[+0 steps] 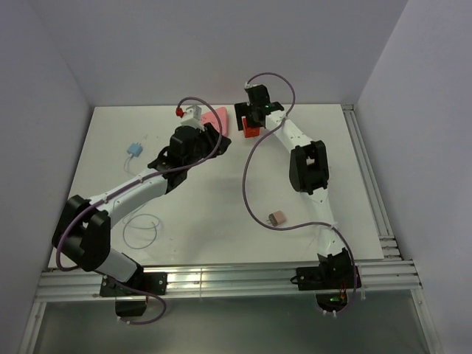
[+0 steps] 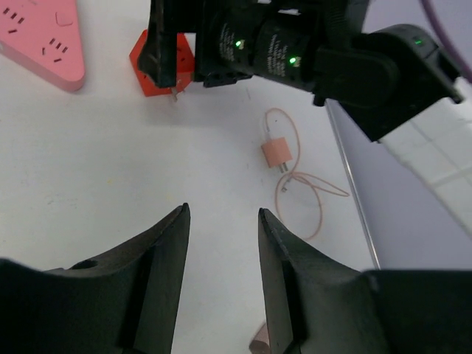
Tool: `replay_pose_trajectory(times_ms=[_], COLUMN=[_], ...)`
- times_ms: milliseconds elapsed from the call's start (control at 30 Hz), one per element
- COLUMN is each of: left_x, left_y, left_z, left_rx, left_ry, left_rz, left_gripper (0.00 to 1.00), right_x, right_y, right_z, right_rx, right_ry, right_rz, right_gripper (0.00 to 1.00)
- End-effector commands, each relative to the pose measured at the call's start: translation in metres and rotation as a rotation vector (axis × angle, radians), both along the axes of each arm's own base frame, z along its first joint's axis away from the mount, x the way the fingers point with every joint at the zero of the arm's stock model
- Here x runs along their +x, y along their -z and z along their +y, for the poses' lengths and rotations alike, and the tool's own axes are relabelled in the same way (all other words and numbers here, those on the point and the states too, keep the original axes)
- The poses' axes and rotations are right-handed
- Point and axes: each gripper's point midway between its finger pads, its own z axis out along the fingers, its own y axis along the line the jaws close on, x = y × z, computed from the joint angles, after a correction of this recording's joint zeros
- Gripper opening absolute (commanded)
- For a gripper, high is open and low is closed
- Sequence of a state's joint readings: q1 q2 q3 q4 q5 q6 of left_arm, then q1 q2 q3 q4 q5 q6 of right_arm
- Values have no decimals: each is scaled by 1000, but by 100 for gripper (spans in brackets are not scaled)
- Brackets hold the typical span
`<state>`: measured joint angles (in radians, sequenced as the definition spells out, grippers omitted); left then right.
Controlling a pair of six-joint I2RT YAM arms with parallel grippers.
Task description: Insert the plug
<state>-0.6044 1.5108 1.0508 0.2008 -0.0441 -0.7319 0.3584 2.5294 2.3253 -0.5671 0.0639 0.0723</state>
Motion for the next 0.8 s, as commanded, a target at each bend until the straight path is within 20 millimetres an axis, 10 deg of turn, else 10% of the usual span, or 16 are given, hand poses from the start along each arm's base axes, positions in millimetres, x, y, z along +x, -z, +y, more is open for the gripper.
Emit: replay_pose_trajectory(times_ms=[0,267,400,500,600,767], left_x=[-8,-5,13,15,14,32], left_y=[-44,-39,-5,20,30,42], left_z=[-1,24,81,128,173,214], left_rx=[-98,-43,-1,57,138,166], left_ry=[25,-89,-382,-580,-735,-761], left_rz=[-88,-44,115,233,297,398], left_gripper=[47,49,51,82,100,99], right_x=[6,10,5,-8,-34,-106], right_y=[-7,-5,-9,-23,-36,-17], right_z=[1,9,12,23,35,48], right_rx=[-3,8,9,6,16,66], right_ry=[10,26,21,-2,8,-1], right_rz=[-9,-37,-53,-69,-52,34], right_gripper=[96,61,26,0,0,0])
